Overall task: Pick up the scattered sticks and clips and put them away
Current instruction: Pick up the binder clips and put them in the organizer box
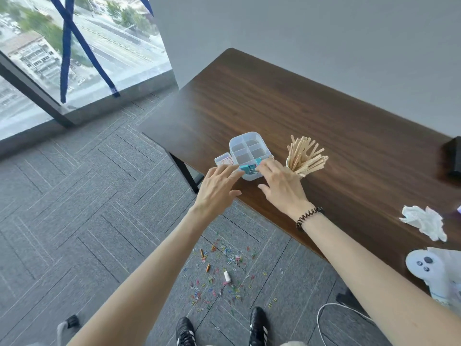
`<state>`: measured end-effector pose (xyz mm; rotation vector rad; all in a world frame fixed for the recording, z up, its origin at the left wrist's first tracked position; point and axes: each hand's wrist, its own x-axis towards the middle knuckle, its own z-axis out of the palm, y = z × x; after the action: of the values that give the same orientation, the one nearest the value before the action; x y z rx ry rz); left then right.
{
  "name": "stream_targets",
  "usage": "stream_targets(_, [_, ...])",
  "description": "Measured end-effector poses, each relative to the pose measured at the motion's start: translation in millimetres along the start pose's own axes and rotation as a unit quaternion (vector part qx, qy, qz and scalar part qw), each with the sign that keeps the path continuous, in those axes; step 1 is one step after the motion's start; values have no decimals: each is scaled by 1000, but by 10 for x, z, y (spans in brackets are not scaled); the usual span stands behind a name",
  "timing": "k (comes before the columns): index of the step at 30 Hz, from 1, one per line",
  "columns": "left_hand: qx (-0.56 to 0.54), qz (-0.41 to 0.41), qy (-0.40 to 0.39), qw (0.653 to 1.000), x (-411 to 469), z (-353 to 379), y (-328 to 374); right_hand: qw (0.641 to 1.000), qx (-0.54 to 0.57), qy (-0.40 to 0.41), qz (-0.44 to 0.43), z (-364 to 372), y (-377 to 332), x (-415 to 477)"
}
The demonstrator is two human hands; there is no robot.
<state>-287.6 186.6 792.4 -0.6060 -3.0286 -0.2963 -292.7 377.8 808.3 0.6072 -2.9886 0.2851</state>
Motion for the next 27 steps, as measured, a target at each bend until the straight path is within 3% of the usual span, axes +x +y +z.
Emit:
stream_targets(9, [-28, -55, -79, 995, -1268, 130, 261, 997, 29, -67, -10, 151, -576, -1035])
stream_targets(17, [-60, -39, -177, 982, -2360, 659, 305, 980, 52, -182, 55, 830, -1172, -2166])
stream_targets(27, [-92, -79, -217, 969, -3213, 1716, 411, 959, 85, -260, 79, 1855, -1310, -3041])
